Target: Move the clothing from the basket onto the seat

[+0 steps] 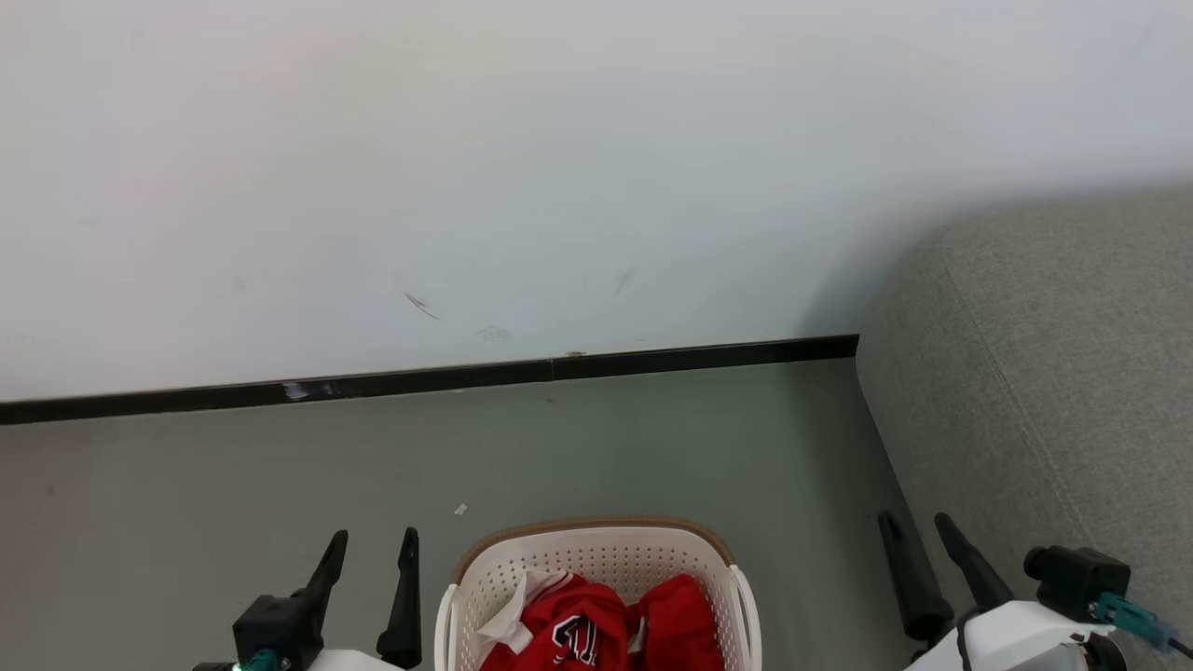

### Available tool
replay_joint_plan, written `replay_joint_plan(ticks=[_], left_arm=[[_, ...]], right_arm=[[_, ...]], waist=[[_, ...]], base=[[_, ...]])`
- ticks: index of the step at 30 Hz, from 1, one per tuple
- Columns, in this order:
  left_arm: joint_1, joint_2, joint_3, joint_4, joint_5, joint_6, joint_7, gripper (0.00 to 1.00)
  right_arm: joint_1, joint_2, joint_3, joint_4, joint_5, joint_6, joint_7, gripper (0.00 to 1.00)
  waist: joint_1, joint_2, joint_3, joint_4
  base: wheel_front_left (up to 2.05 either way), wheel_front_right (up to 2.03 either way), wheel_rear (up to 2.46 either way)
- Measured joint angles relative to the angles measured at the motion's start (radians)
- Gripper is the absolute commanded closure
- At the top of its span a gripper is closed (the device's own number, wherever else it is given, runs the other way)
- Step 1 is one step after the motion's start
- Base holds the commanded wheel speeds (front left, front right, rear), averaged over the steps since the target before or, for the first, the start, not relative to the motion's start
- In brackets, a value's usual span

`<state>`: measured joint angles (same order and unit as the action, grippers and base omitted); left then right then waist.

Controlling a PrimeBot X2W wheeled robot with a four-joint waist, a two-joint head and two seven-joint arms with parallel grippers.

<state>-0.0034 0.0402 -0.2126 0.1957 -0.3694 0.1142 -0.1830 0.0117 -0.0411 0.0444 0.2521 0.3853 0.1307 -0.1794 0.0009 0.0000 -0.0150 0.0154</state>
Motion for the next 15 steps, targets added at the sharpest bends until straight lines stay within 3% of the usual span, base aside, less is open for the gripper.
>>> replay_joint_plan(ticks=[15], left_arm=[[0.0,0.003,-0.039,-0.001,0.174,0.053,-0.049,0.0]], right_arm=[[0.0,0.0,0.011,-0.013,-0.231,0.0,-0.047,0.0]], waist=[[-0.0002,0.0,-0.006,-0.002]], base=[[0.0,0.0,0.0]])
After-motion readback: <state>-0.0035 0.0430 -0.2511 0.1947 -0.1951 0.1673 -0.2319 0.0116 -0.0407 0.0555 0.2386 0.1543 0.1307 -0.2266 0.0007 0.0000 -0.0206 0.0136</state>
